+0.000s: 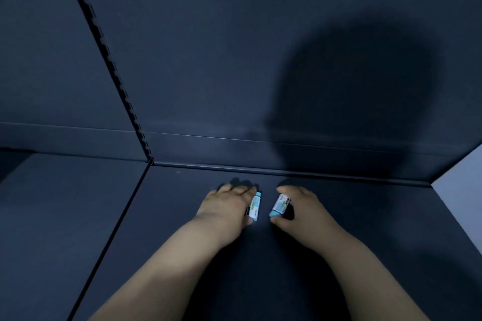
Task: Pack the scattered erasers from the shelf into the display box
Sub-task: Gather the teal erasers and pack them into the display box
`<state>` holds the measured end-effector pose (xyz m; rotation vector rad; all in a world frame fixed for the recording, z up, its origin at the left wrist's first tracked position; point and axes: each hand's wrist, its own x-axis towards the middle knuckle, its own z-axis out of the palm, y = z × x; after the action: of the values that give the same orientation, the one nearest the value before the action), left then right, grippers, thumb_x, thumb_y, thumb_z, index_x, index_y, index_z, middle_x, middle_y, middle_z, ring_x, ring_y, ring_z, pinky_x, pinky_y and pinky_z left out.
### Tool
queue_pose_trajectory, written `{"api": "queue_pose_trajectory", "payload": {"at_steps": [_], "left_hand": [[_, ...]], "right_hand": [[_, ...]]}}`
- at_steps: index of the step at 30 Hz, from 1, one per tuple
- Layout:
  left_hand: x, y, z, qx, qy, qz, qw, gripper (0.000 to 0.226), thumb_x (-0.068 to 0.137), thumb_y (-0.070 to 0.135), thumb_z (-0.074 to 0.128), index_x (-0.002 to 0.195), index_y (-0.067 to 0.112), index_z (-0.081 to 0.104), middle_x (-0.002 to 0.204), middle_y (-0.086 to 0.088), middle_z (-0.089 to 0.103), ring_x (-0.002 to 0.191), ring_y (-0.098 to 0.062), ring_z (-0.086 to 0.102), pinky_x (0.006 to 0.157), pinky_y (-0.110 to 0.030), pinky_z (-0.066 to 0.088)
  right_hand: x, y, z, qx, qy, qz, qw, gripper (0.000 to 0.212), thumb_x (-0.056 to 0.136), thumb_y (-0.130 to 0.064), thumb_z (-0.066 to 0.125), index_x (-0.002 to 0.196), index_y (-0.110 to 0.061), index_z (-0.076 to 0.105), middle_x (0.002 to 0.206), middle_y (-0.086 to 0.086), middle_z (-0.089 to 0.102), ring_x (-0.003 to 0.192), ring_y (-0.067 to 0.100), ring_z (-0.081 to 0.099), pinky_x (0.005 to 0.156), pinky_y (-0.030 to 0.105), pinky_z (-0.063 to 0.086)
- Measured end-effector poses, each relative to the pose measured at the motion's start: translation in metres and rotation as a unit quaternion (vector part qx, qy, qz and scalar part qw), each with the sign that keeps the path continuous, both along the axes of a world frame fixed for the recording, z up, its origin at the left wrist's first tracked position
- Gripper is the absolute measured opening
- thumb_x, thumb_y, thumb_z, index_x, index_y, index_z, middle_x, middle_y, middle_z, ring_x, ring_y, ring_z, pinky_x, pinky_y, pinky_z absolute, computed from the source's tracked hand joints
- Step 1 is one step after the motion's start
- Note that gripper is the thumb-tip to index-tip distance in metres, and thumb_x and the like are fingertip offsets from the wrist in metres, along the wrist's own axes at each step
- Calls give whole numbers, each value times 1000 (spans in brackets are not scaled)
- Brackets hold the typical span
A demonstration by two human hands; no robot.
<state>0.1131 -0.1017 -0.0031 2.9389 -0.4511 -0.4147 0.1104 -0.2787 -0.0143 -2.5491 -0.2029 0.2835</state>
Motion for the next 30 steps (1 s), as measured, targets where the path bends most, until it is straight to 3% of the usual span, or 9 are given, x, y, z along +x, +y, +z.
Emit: {"api": "queue_pose_trajectory", "payload": {"at_steps": [7,12,15,17,19,22,25,28,30], "left_hand": [[-20,12,5,-4,4,-29,1000,68,77,51,66,133,29,34,140,7,35,130,-17,30,103,-32,29],[-47,27,6,-13,4,-43,999,64,74,53,68,127,33,37,137,13,37,128,-13,30,101,-30,29],[-58,33,6,-24,-1,-48,999,62,77,51,66,129,34,36,139,14,37,129,-12,30,102,-29,27],[-63,35,7,-24,-6,-53,998,63,79,50,64,133,34,34,143,13,35,131,-11,30,104,-29,26],[-68,37,7,-26,-8,-54,998,65,82,49,62,136,33,31,146,13,31,134,-11,27,105,-29,25],[-74,40,4,-33,-3,-52,998,67,85,48,59,141,32,25,150,12,26,137,-11,23,107,-28,22],[-75,42,1,-45,-5,-54,998,70,86,48,58,144,30,23,152,11,26,138,-12,22,110,-25,21],[-74,42,2,-49,-6,-58,997,70,86,47,58,144,29,23,151,9,28,138,-13,23,111,-24,20],[-72,42,2,-51,-8,-60,997,71,85,47,59,144,29,24,151,8,29,137,-14,25,111,-22,21]], "right_hand": [[-35,-13,16,0,-18,57,998,39,77,-35,72,111,-35,53,110,-16,54,102,-2,48,80,0,33],[-59,-1,17,34,14,67,997,9,87,-41,58,94,-36,61,96,-15,67,89,-2,60,84,20,48],[-59,11,13,58,-17,27,998,15,95,-33,48,97,-29,62,91,-9,67,79,2,61,75,11,46],[-55,17,8,47,-28,20,998,21,96,-26,47,106,-22,65,102,-7,67,87,3,60,73,1,37],[-51,21,3,13,-33,24,999,24,96,-24,49,112,-18,66,111,-6,63,100,6,56,78,1,31],[-51,20,-2,3,-52,-6,999,24,94,-22,52,112,-18,67,108,-6,53,99,6,53,90,7,33],[-57,13,-1,3,-24,19,1000,38,88,-25,61,125,-23,57,119,-9,44,98,5,52,82,-2,30],[-61,9,1,-19,81,79,993,76,76,-36,74,141,-33,34,123,-15,31,107,2,40,95,7,32],[-60,10,2,-41,102,104,988,87,72,-36,76,143,-36,26,121,-16,28,118,4,33,106,19,30]]}}
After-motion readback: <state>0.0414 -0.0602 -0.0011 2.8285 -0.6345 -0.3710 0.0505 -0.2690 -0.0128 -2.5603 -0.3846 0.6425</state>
